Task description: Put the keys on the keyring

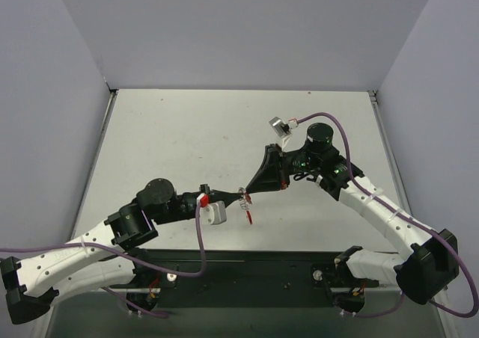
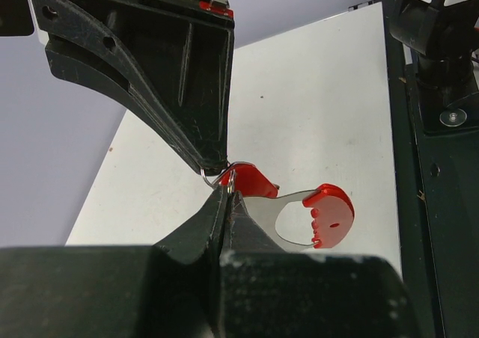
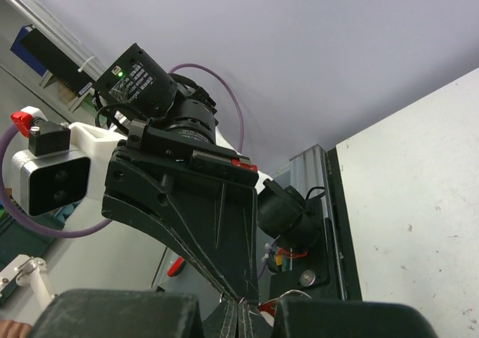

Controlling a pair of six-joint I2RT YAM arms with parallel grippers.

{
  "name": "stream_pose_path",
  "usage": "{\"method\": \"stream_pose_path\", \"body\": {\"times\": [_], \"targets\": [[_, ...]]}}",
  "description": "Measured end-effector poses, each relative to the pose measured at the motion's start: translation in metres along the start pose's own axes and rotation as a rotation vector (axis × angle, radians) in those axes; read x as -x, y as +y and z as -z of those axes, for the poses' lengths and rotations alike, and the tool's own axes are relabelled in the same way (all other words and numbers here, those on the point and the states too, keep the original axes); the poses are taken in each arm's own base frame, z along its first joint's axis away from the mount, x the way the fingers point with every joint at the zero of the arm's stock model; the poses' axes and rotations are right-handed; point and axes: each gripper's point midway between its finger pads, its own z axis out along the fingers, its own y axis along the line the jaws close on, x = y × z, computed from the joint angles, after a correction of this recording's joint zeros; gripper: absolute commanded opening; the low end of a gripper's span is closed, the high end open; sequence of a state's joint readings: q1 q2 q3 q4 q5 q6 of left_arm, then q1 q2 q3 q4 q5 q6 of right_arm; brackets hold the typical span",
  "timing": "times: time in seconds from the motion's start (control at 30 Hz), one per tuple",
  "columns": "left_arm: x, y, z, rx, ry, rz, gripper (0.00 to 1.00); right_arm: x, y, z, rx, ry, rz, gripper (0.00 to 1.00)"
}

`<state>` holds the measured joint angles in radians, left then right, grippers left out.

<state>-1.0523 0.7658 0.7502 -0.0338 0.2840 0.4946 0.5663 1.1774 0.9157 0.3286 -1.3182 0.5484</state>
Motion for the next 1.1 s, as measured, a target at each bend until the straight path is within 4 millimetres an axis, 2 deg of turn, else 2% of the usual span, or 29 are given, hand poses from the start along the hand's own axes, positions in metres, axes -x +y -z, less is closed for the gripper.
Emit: {"method": "stream_pose_path", "body": {"times": [0.8,1.1], "targets": [[-0.008,-0.001,0.001,0.005,0.038,-0.007,0.00,-0.015,0.000,0.001,-0.003,0.073,-0.002,0.00],[-0.010,0.000,0.002,0.008,0.048,-0.014,0.00,-0.006,0.005,-0.002,0.031,0.042,-0.008,0.00]]}}
